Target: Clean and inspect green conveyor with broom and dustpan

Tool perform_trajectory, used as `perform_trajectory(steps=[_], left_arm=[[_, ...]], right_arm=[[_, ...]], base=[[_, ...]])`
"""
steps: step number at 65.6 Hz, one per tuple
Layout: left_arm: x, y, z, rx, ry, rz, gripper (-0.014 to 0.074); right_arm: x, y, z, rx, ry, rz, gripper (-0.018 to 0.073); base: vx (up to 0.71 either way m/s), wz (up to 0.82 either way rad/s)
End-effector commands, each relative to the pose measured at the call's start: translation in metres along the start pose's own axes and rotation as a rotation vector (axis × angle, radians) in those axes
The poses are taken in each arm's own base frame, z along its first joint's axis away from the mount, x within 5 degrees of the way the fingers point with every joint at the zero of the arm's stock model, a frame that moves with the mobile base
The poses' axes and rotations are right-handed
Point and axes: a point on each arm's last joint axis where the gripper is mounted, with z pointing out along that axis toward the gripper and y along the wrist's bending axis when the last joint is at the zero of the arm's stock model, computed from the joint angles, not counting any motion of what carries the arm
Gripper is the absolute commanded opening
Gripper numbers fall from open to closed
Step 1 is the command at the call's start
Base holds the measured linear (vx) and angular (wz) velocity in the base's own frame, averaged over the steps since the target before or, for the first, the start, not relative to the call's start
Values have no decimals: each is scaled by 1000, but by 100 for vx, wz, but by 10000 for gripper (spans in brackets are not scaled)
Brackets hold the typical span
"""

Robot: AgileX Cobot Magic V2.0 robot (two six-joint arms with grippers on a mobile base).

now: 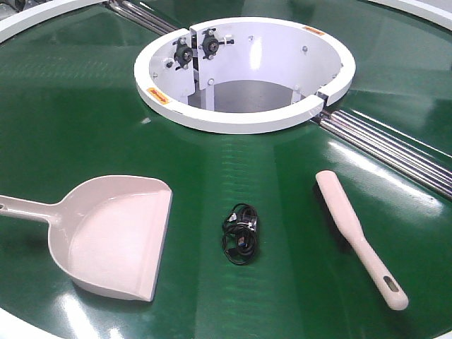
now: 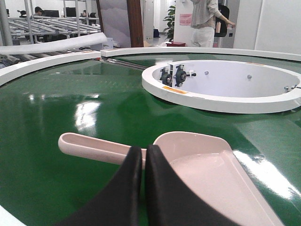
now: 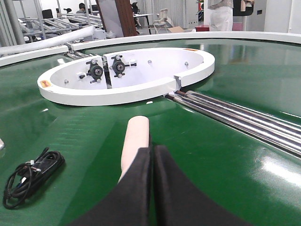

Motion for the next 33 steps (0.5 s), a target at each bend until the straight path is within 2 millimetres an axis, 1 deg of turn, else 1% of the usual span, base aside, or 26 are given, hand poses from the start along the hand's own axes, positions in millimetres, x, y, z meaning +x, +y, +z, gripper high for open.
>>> perform_trajectory(steps=[1,33], left_arm=[[3,-1,0,3,-60,-3,-6],[3,-1,0,3,-60,-3,-6]], right_arm=[[-1,0,0,-9,-75,-6,-10],[-1,0,0,-9,-75,-6,-10]], base=[[0,0],[0,0]])
